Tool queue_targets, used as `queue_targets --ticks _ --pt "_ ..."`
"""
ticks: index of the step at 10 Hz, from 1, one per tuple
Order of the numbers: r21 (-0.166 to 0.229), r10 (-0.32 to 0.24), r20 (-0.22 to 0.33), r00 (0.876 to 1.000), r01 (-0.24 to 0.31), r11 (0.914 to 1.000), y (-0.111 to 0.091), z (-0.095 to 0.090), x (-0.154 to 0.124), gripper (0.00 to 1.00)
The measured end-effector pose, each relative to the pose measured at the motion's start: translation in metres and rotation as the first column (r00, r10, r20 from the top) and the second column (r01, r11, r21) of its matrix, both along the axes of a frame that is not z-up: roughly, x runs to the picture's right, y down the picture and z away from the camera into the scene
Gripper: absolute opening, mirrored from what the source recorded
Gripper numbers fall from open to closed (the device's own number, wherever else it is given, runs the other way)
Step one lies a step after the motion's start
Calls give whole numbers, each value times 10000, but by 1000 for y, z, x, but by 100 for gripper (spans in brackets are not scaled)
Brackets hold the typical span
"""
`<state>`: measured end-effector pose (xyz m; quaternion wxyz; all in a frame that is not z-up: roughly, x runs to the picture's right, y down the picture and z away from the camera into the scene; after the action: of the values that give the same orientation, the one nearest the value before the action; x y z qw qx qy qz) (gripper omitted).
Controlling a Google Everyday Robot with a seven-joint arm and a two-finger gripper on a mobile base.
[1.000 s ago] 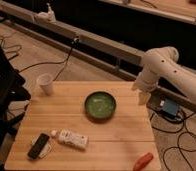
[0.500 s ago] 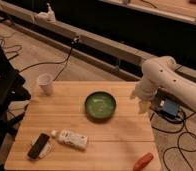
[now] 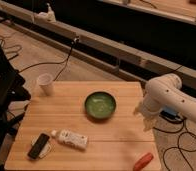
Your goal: Place the pepper in the ceramic cup
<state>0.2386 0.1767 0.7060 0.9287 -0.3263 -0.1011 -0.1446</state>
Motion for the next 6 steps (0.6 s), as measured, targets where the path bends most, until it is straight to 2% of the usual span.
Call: queue_targets --ticks 4,5,6 --pt "9 -84 48 10000 84 10000 3 -2 -2 62" --pt "37 -211 5 9998 211 9998 2 -1 0 62" --pt "54 -570 -17 9984 571 9984 2 2 -1 62"
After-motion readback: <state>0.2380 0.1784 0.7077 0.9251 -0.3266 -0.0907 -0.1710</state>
